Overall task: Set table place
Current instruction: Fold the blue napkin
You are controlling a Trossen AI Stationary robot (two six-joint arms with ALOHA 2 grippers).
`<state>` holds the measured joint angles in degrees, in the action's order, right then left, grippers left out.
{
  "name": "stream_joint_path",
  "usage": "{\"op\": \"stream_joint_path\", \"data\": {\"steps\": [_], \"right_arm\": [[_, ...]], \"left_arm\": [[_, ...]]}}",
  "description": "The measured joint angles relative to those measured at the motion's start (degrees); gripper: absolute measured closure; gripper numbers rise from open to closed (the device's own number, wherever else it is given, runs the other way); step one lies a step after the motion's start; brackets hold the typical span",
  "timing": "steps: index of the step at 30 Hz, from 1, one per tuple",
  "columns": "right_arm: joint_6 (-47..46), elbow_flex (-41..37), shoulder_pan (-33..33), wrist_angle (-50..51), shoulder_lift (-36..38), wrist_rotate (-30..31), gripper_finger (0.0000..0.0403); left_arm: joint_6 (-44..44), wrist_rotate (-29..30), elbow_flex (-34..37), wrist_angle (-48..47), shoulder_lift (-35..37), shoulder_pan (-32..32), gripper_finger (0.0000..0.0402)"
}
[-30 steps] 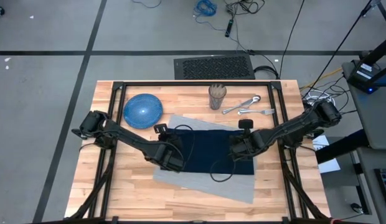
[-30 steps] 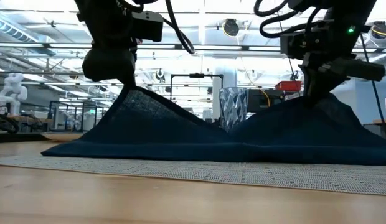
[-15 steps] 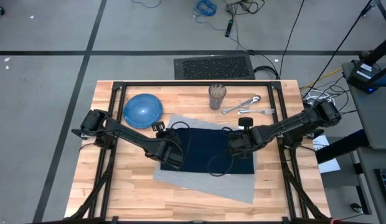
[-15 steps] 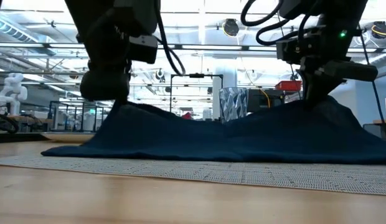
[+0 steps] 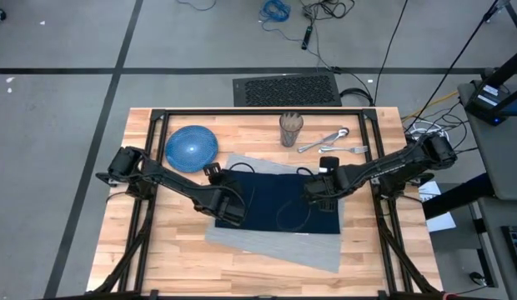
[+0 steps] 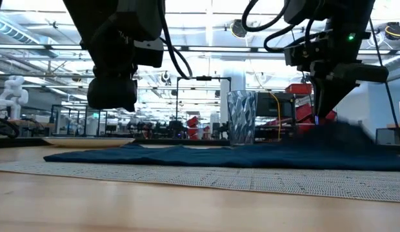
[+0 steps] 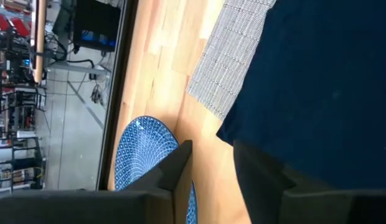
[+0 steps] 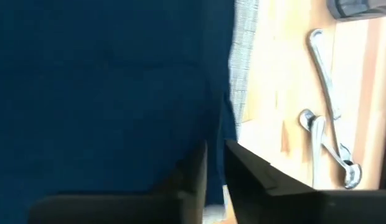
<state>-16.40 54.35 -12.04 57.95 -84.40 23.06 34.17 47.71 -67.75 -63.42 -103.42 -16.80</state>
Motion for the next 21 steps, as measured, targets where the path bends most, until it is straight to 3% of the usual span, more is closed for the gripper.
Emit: {"op": "stream_joint_path", "data": {"steps": [7, 12, 16, 21], "right_arm": [[-1.5, 0.0, 0.1, 2.6, 0.0, 4.0, 0.0301], [-2.5, 0.0, -1.0, 1.3, 0.5, 0.8, 0.0283], [-3.8, 0.0, -5.5, -2.4, 1.5, -4.1, 0.0283], [-9.4, 0.0, -14.4, -5.3, 1.7, -5.5, 0.0282]], "left_arm": [[1.5, 0.1, 0.0, 0.0, 0.0, 0.0, 0.027], [-0.4, -1.8, 0.0, 4.3, 0.1, -1.3, 0.0269], [-4.9, -5.5, -0.1, 10.4, 0.2, -3.5, 0.0269], [-6.0, -9.2, -0.1, 15.0, 0.2, -6.9, 0.0269]]}}
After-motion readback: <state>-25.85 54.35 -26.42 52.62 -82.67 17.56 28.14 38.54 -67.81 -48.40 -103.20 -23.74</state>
